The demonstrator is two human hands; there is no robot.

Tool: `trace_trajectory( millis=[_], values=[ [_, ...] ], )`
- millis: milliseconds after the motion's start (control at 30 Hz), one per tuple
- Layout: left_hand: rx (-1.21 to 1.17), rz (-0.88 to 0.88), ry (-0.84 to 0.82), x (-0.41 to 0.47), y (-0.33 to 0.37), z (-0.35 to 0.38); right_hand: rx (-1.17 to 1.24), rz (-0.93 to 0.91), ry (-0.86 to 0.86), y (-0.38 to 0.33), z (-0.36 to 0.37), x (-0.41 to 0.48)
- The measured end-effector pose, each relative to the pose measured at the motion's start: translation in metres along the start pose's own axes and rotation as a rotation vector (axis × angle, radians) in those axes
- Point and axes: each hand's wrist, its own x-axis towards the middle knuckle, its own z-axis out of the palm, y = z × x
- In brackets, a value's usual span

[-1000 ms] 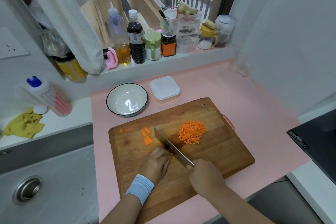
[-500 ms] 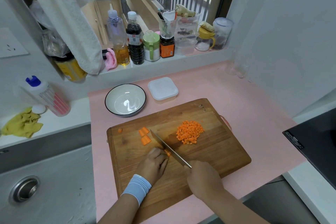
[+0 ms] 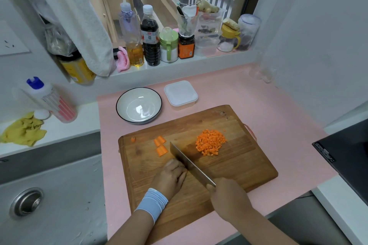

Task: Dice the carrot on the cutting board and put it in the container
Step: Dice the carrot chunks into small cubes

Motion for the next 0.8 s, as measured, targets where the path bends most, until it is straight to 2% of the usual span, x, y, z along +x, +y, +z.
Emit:
trace_trajectory(
  millis=[233, 533, 700, 800],
  values=[
    [-0.016, -0.002, -0.005, 0.000, 0.000, -0.001, 0.026, 0.056, -0.056, -0.008, -0.004, 0.013],
    [-0.035, -0.048, -0.059, 0.000, 0.001, -0.003, 0.234, 0.098, -0.147, 0.015, -0.021, 0.031],
    [-0.030, -0.300, 0.007, -0.001, 0.005, -0.003, 0.263, 0.083, -0.132, 0.027, -0.044, 0.048],
    [0.054, -0.411, 0.039, 0.004, 0.011, 0.004, 0.268, 0.035, -0.128, 0.033, -0.058, 0.058]
  ],
)
